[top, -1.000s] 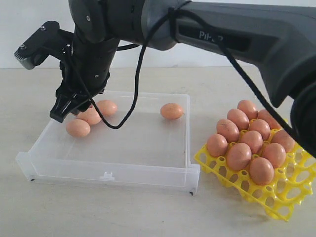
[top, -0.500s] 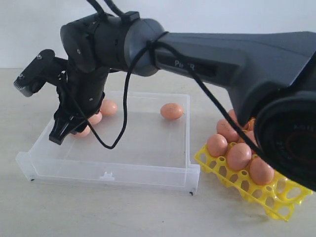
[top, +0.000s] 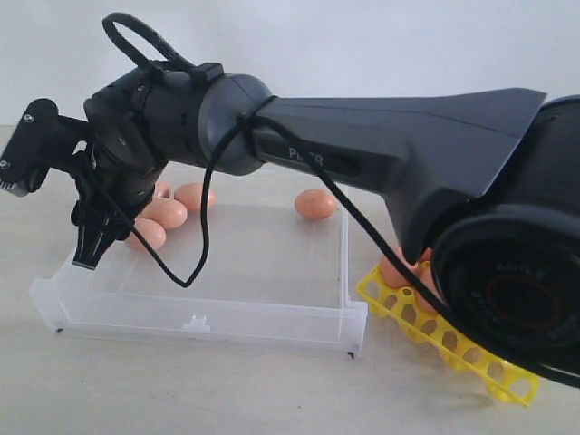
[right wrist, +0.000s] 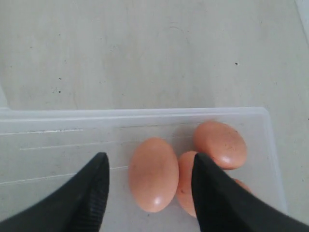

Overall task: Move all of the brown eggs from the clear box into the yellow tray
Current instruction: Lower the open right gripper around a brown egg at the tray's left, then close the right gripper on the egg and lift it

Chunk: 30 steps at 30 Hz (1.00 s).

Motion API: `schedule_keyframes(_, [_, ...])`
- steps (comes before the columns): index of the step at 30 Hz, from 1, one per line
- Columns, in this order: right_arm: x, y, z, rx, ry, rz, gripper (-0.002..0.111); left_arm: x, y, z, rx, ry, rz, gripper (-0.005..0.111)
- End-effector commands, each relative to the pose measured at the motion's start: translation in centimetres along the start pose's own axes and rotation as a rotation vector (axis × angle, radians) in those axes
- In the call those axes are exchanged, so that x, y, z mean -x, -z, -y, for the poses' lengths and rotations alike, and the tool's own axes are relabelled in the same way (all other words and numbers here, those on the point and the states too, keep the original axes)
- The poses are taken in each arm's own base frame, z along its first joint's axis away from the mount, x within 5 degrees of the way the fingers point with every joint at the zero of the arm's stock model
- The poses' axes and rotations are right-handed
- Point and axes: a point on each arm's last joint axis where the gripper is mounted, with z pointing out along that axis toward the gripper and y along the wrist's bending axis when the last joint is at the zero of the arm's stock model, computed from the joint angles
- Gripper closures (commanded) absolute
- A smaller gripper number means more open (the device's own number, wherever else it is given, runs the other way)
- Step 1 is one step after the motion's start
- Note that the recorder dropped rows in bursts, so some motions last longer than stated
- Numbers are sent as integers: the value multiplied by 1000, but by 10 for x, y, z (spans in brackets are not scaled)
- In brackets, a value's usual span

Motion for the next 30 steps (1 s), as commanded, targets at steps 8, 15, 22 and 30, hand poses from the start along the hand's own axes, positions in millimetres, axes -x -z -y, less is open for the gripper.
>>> schedule_keyframes(8, [-15,-26,-9,-8,1,-68,57,-1,0,0,1,-4,0,111])
schedule_keyframes(15, [-14,-26,1,-128,-21,-60,42,-1,0,0,1,-4,0,111])
schedule_keyframes(22, [-12,-26,1,-129,-26,-37,42,-1,0,0,1,-4,0,111])
schedule_keyframes(30, [-20,-39,-5,-111,-76,-64,42,-1,0,0,1,-4,0,111])
